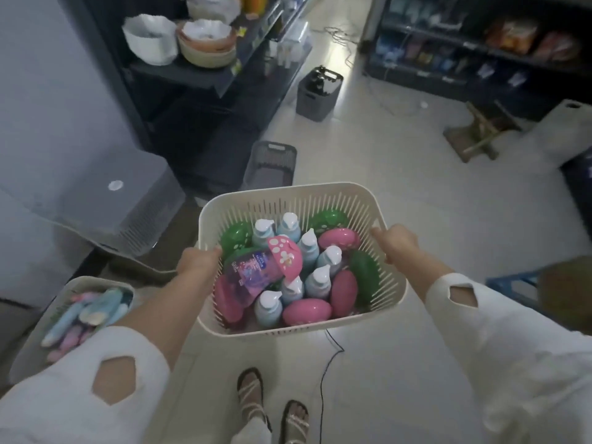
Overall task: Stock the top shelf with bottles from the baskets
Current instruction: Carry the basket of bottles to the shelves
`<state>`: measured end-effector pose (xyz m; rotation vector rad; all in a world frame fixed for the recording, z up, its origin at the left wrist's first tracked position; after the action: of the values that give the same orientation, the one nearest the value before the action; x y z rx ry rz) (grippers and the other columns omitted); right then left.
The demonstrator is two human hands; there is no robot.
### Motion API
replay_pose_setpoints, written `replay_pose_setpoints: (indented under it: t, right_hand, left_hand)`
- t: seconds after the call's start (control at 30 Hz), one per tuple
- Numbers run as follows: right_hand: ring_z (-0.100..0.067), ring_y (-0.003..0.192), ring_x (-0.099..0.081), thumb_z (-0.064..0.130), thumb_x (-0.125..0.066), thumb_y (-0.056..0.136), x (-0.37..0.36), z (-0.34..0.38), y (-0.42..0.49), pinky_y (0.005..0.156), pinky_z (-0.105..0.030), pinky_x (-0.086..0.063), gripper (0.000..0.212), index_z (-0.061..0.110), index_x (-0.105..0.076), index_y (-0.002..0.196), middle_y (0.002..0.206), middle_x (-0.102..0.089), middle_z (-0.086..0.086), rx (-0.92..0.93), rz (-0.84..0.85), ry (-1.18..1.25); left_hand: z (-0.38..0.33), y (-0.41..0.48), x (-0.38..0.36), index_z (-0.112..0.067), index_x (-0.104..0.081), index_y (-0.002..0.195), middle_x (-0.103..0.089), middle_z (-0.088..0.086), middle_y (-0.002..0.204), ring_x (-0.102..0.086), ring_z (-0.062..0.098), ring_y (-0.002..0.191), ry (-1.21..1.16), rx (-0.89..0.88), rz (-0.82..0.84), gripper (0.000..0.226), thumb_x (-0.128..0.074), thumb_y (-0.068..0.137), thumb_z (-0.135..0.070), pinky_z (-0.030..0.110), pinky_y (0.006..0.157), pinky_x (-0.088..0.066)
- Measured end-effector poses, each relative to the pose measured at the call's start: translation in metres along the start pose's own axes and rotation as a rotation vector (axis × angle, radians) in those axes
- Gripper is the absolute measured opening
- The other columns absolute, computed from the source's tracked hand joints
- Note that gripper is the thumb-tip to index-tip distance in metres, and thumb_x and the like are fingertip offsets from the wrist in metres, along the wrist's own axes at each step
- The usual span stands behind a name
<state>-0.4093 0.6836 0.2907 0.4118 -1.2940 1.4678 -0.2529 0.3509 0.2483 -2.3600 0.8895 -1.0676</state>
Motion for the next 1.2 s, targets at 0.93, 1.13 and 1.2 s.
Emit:
replay_pose_setpoints:
  t: [0.93,1.13,1.2]
  right_hand:
    - [-0.030,0.061,-0.060,0.044,-0.037,0.097,0.112,-0.483,-0.093,0.050,-0.027,-0.046,0.050,0.003,-0.063,0.108,0.103,-0.065,-0.021,-0.996,-0.408,0.605]
    - [-0.030,0.064,-0.062,0.053,-0.033,0.097,0.139,-0.566,-0.089,0.051,-0.027,-0.044,0.057,0.004,-0.062,0.105,0.102,-0.065,-0.019,-1.098,-0.412,0.648]
    - [-0.028,0.060,-0.060,0.054,-0.030,0.098,0.154,-0.591,-0.086,0.049,-0.026,-0.040,0.061,0.003,-0.063,0.104,0.097,-0.065,-0.018,-1.115,-0.411,0.645]
  left_hand:
    - [-0.088,-0.270,-0.435,0.011,-0.053,0.119,-0.055,0.034,0.122,-0.053,0.049,0.114,0.662,-0.531,0.789,0.062,-0.065,0.084,-0.039,0.057,0.093,-0.045]
    - [-0.077,-0.340,-0.526,0.013,-0.053,0.117,-0.053,0.036,0.122,-0.052,0.050,0.114,0.719,-0.565,0.829,0.063,-0.066,0.084,-0.039,0.057,0.092,-0.046]
    - [-0.075,-0.364,-0.554,0.014,-0.054,0.116,-0.055,0.037,0.120,-0.053,0.050,0.113,0.737,-0.584,0.837,0.067,-0.067,0.082,-0.042,0.058,0.091,-0.046]
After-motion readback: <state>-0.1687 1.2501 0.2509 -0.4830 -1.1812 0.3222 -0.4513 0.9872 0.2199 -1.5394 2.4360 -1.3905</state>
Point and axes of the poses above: each hand's wrist, its own y-axis towards the middle knuckle, its own x-axis out of the back of the hand, z = x × y, the point moved 4 cm from there along y, towards the middle knuckle
